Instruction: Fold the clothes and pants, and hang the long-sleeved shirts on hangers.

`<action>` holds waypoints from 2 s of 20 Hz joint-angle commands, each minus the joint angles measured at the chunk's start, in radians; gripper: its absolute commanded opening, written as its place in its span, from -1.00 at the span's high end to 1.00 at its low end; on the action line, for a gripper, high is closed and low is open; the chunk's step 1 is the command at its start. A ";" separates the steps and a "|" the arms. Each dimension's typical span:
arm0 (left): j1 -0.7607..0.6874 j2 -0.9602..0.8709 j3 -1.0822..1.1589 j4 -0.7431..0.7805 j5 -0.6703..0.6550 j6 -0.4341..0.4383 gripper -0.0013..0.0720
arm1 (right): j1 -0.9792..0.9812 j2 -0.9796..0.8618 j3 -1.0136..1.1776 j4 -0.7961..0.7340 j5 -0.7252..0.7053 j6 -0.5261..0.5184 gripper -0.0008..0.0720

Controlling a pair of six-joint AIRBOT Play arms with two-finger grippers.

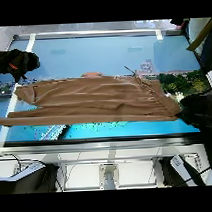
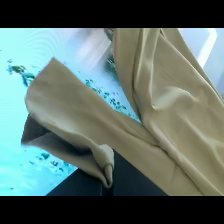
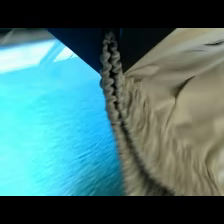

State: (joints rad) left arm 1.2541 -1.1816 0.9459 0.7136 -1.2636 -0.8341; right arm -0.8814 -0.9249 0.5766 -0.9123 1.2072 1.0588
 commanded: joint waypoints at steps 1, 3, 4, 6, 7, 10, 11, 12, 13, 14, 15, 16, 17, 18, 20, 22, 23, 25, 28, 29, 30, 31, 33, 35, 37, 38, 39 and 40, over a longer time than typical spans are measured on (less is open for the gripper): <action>0.000 0.080 0.007 0.085 -0.033 -0.016 0.94 | -0.219 0.187 0.062 -0.092 0.178 -0.042 0.92; 0.000 0.136 0.007 0.097 -0.043 -0.020 0.94 | -0.284 0.274 0.090 -0.140 0.237 -0.093 0.92; 0.000 0.164 0.007 0.093 -0.039 -0.026 0.94 | -0.285 0.302 0.095 -0.152 0.230 -0.092 0.92; -0.023 0.205 0.007 0.015 -0.023 -0.034 0.94 | -0.275 0.312 0.097 -0.124 0.205 -0.056 0.92; -0.064 0.206 0.007 -0.028 -0.006 -0.038 0.94 | -0.255 0.302 0.097 -0.082 0.185 -0.050 0.92; -0.325 0.173 0.010 0.122 0.185 -0.184 0.95 | -0.144 0.243 0.097 -0.048 0.070 0.003 0.92; -0.420 0.157 0.014 0.211 0.248 -0.264 0.95 | -0.098 0.213 0.097 -0.048 0.021 0.039 0.92; -0.515 0.137 0.023 0.323 0.327 -0.372 0.95 | -0.053 0.180 0.097 -0.047 -0.028 0.081 0.92; -0.594 0.116 0.036 0.440 0.401 -0.489 0.95 | -0.006 0.142 0.097 -0.047 -0.080 0.110 0.92; -0.654 0.092 0.057 0.543 0.453 -0.594 0.95 | 0.041 0.100 0.097 -0.046 -0.132 0.139 0.92; -0.706 0.056 0.092 0.637 0.468 -0.667 0.95 | 0.082 0.057 0.097 -0.043 -0.179 0.156 0.92; -0.747 0.015 0.130 0.693 0.463 -0.703 0.95 | 0.126 0.009 0.097 -0.037 -0.228 0.172 0.92; -0.786 -0.033 0.174 0.725 0.462 -0.717 0.95 | 0.163 -0.036 0.098 -0.027 -0.275 0.188 0.92; -0.813 -0.077 0.216 0.745 0.461 -0.750 0.95 | 0.195 -0.084 0.102 -0.024 -0.323 0.214 0.92; -0.826 -0.164 0.327 0.812 0.425 -0.849 0.95 | 0.209 -0.166 0.145 -0.027 -0.358 0.288 0.92; -0.824 -0.237 0.440 0.828 0.370 -0.867 0.95 | 0.212 -0.227 0.225 -0.016 -0.353 0.322 0.92; -0.826 -0.269 0.486 0.827 0.354 -0.867 0.95 | 0.220 -0.250 0.267 0.007 -0.354 0.322 0.92; -0.854 -0.315 0.541 0.827 0.353 -0.868 0.95 | 0.255 -0.290 0.342 0.026 -0.355 0.348 0.92; -0.900 -0.357 0.549 0.828 0.355 -0.868 0.94 | 0.330 -0.343 0.414 0.026 -0.356 0.365 0.92; -0.906 -0.371 0.549 0.827 0.356 -0.869 0.94 | 0.356 -0.359 0.429 0.026 -0.359 0.365 0.91; -0.909 -0.381 0.549 0.828 0.362 -0.890 0.94 | 0.378 -0.372 0.439 0.026 -0.365 0.365 0.76; -0.909 -0.388 0.550 0.827 0.381 -0.926 0.94 | 0.393 -0.383 0.447 0.026 -0.375 0.365 0.45; -0.903 -0.393 0.550 0.827 0.455 -0.999 0.94 | 0.394 -0.393 0.456 0.026 -0.398 0.412 0.24; -0.903 -0.393 0.550 0.826 0.531 -1.052 0.94 | 0.378 -0.393 0.456 0.023 -0.430 0.482 0.24; -0.903 -0.393 0.550 0.826 0.593 -1.091 0.94 | 0.377 -0.393 0.456 0.017 -0.463 0.531 0.24; -0.904 -0.393 0.550 0.812 0.613 -1.096 0.94 | 0.377 -0.393 0.456 0.018 -0.475 0.530 0.24; -0.903 -0.393 0.550 0.791 0.623 -1.096 0.94 | 0.377 -0.393 0.456 0.017 -0.475 0.529 0.24; -0.904 -0.393 0.550 0.785 0.626 -1.095 0.89 | 0.377 -0.393 0.456 0.014 -0.473 0.528 0.24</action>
State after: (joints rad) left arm 0.3515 -1.5719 1.4948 1.5291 -0.7013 -1.8915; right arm -0.5053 -1.3144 1.0294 -0.8932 0.7593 1.5543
